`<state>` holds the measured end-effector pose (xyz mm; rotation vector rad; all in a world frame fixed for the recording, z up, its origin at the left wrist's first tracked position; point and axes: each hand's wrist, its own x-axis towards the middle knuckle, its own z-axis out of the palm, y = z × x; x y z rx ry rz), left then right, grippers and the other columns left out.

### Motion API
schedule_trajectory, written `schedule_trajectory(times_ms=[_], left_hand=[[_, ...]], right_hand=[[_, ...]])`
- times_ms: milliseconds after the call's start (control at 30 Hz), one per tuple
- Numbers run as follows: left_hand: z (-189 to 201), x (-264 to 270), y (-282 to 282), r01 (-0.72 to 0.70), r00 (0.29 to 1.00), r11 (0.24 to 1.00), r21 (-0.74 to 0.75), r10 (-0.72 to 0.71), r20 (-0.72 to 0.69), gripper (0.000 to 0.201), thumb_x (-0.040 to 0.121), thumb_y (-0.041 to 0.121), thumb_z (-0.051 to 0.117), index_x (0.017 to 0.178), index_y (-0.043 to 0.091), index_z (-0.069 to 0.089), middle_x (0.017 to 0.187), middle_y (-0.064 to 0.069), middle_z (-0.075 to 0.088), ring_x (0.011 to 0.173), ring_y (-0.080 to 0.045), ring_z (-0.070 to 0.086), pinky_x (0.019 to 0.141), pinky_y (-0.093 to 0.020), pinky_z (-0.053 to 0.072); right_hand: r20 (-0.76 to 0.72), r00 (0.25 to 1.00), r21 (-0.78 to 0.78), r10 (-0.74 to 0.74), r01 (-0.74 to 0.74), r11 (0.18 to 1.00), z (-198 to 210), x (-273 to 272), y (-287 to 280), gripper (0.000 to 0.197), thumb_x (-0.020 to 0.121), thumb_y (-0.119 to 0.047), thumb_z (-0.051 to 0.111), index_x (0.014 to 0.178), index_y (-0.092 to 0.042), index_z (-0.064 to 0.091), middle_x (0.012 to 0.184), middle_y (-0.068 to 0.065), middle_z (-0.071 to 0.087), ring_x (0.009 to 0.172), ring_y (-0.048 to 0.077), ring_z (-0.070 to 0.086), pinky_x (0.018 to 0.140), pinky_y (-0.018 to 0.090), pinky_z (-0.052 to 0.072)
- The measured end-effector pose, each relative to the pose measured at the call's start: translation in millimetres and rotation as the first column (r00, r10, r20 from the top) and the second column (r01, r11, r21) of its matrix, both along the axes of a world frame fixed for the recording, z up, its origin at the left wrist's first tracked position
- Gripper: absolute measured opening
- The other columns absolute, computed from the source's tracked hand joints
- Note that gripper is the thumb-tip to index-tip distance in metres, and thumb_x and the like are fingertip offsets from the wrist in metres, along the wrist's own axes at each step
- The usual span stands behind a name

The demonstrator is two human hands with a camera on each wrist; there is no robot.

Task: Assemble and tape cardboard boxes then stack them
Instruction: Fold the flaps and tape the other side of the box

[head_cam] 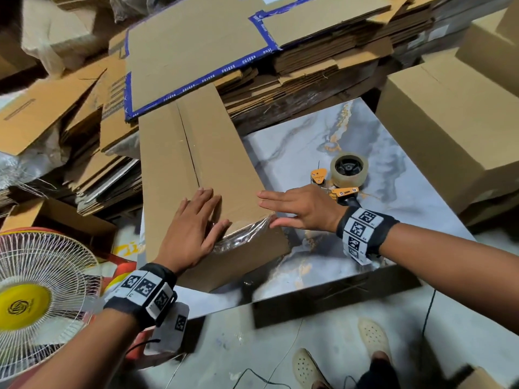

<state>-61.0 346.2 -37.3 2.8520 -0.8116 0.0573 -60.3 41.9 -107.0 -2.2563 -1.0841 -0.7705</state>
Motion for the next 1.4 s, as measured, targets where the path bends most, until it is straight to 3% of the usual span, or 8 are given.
schedule_trajectory(times_ms=[267,467,667,833,1067,1200,1300,1400], left_hand=[[1.3,-0.5,-1.4,0.000,1.000,1.000,-0.005,0.000,-0.002,0.077,0.097,0.065,0.028,0.152,0.014,0.044,0.161,-0.008,0.036,0.153,-0.021,0.022,0.125,-0.044,0.013],[0.7,-1.4,-1.3,-0.009,1.000,1.000,0.006,0.009,0.006,0.079,0.097,0.067,0.026,0.151,0.013,0.045,0.160,-0.008,0.038,0.153,-0.022,0.023,0.125,-0.047,0.016],[1.9,-2.4,-2.0,-0.025,1.000,1.000,0.012,0.025,0.011,0.085,0.096,0.071,0.023,0.149,0.010,0.048,0.158,-0.010,0.041,0.151,-0.026,0.028,0.122,-0.050,0.023],[4.2,-6.2,-3.6,-0.040,0.998,0.999,0.008,0.040,0.038,0.091,0.097,0.073,0.013,0.146,0.007,0.051,0.155,-0.012,0.046,0.148,-0.029,0.034,0.119,-0.049,0.027],[6.5,-11.8,-4.5,-0.080,0.986,0.997,0.011,0.077,0.149,0.064,0.100,0.049,0.036,0.134,0.001,0.060,0.142,-0.018,0.058,0.137,-0.036,0.049,0.112,-0.049,0.039],[7.1,-13.7,-6.0,-0.120,0.979,0.992,0.037,0.112,0.173,0.067,0.100,0.050,0.034,0.134,-0.001,0.060,0.141,-0.021,0.057,0.136,-0.038,0.050,0.111,-0.049,0.040],[6.3,-12.8,-6.3,-0.135,0.977,0.990,0.048,0.125,0.170,0.069,0.101,0.052,0.032,0.135,-0.001,0.059,0.141,-0.023,0.057,0.136,-0.039,0.049,0.111,-0.051,0.041],[4.4,-12.8,-6.2,-0.154,0.970,0.987,0.054,0.140,0.201,0.068,0.100,0.051,0.034,0.134,-0.002,0.059,0.139,-0.024,0.058,0.134,-0.040,0.051,0.110,-0.052,0.042]], right_hand=[[0.008,1.000,0.069,-0.028,0.028,0.997,-2.9,-3.8,4.0,0.039,0.097,-0.039,0.062,0.128,-0.018,0.070,0.136,-0.004,0.065,0.082,0.012,0.074,0.056,0.030,0.059],[0.042,0.999,-0.082,-0.023,0.027,0.996,8.3,-1.4,-3.2,0.050,0.095,-0.053,0.059,0.131,-0.020,0.068,0.140,-0.007,0.062,0.073,0.011,0.069,0.053,0.025,0.052],[0.041,0.997,-0.027,-0.068,0.069,0.997,9.4,-5.0,4.0,0.042,0.104,-0.047,0.049,0.122,-0.018,0.074,0.131,-0.004,0.068,0.076,0.016,0.071,0.056,0.030,0.056],[0.109,0.993,-0.127,-0.047,0.061,0.990,12.8,-1.3,-2.1,0.046,0.093,-0.053,0.067,0.121,-0.017,0.074,0.129,-0.004,0.069,0.092,0.022,0.065,0.063,0.033,0.056],[-0.003,0.994,-0.017,-0.113,0.113,0.993,41.7,-0.6,25.6,0.044,0.095,-0.053,0.058,0.086,-0.015,0.076,0.098,0.001,0.074,0.085,0.023,0.064,0.060,0.032,0.052],[-0.154,0.983,-0.108,-0.099,0.083,0.991,34.0,1.8,25.3,0.058,0.083,-0.067,0.060,0.105,-0.014,0.068,0.111,0.007,0.064,0.103,0.023,0.050,0.062,0.036,0.055],[-0.123,0.990,-0.212,-0.075,0.048,0.976,21.6,-4.3,15.5,0.061,0.078,-0.056,0.076,0.120,-0.017,0.056,0.123,0.010,0.059,0.111,0.026,0.047,0.074,0.039,0.056],[-0.163,0.986,-0.196,-0.035,0.002,0.981,33.0,-3.3,12.9,0.063,0.082,-0.068,0.065,0.117,-0.015,0.063,0.121,0.006,0.058,0.109,0.025,0.050,0.082,0.037,0.050]])
